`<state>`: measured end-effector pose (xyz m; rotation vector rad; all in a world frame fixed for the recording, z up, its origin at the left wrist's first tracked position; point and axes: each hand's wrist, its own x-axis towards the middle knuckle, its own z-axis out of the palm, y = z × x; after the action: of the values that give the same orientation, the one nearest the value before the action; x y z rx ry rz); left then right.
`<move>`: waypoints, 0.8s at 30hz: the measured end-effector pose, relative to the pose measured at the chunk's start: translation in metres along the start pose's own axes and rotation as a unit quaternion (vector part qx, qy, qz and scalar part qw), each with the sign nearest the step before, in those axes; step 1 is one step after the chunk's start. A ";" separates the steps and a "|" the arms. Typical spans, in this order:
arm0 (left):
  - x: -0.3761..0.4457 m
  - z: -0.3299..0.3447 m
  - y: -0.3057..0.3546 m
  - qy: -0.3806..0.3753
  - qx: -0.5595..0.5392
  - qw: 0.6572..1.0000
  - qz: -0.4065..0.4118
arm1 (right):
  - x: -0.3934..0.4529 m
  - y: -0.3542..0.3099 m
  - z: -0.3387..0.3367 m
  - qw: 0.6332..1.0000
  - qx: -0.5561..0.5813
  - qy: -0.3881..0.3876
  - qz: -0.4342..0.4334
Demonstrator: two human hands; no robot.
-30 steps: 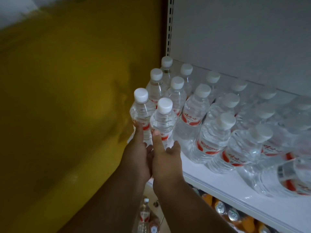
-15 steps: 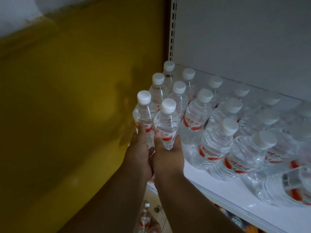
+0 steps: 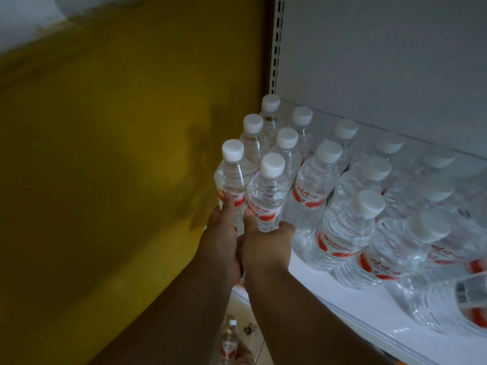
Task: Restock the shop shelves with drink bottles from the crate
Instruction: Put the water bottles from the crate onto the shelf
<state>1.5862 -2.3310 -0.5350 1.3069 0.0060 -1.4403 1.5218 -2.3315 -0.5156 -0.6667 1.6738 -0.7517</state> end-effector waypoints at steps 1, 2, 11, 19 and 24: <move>0.000 0.000 -0.001 0.001 0.002 1.000 -0.005 | 0.001 -0.001 0.000 1.000 -0.002 0.001 0.002; 0.001 0.000 -0.001 0.001 0.006 1.000 -0.010 | 0.002 -0.002 0.000 1.000 -0.004 0.000 0.004; 0.004 -0.004 -0.004 0.011 0.038 0.999 -0.003 | 0.002 0.001 -0.002 1.000 -0.009 -0.005 -0.009; 0.005 0.001 -0.001 0.017 0.062 0.998 0.024 | 0.004 0.006 -0.011 0.994 -0.068 -0.002 -0.083; 0.005 0.006 -0.001 0.022 0.079 0.996 0.018 | 0.009 0.009 -0.014 0.987 -0.102 0.001 -0.122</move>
<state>1.5829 -2.3379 -0.5364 1.4601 -0.1046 -1.4034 1.5054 -2.3303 -0.5257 -1.0305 1.7027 -0.7575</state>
